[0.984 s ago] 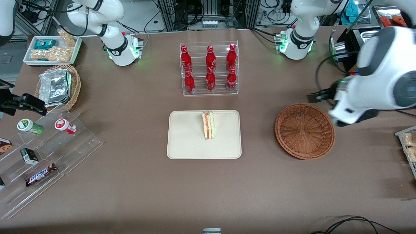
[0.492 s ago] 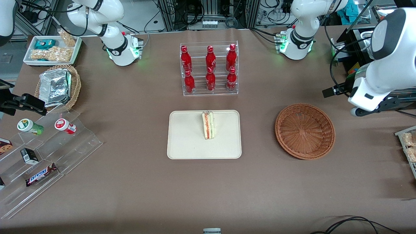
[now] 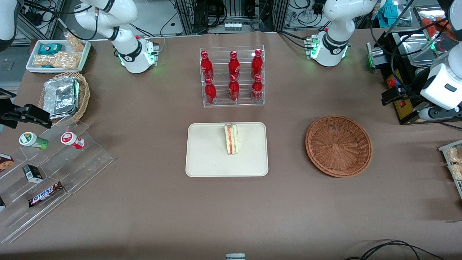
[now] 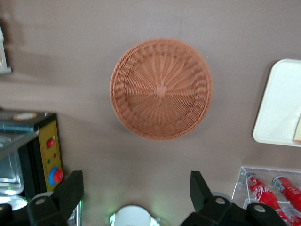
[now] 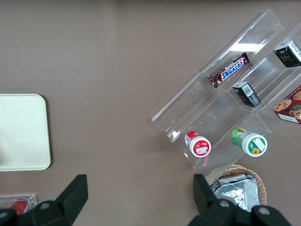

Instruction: Place sandwich from basket to tray

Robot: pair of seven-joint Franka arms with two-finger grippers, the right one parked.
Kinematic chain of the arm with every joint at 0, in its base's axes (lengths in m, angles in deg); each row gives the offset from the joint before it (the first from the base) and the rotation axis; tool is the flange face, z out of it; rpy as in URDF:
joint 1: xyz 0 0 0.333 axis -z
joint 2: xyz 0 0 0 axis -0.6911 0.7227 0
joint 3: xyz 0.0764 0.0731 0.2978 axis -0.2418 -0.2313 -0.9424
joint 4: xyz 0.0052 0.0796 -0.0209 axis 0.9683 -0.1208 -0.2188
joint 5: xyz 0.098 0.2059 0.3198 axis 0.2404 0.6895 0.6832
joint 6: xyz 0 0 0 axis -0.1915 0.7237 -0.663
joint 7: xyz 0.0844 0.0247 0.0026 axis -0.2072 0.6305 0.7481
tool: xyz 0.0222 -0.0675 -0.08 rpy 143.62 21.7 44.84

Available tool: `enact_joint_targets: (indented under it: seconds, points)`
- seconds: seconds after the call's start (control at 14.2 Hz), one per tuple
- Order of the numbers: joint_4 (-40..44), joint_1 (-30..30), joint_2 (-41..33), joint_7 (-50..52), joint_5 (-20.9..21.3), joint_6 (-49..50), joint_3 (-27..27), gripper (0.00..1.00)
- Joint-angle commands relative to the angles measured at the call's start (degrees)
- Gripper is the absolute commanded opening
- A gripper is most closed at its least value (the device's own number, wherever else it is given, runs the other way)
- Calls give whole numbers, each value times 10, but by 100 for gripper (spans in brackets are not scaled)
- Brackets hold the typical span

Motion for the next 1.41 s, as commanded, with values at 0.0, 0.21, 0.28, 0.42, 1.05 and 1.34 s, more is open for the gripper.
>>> enact_joint_targets:
  seconds: [0.0,0.21,0.28,0.42,1.05,1.34]
  points:
    - [4,36,-25,-2,2,-4,-24,100]
    - [9,85,-26,-1,0,19,-74,100]
    - [10,85,-27,-2,-2,19,-74,100]
    - [11,83,-25,-2,-2,21,-75,100]
    - [25,81,-21,31,-27,17,-78,100]
    - [26,81,-19,48,-45,-2,-78,100]
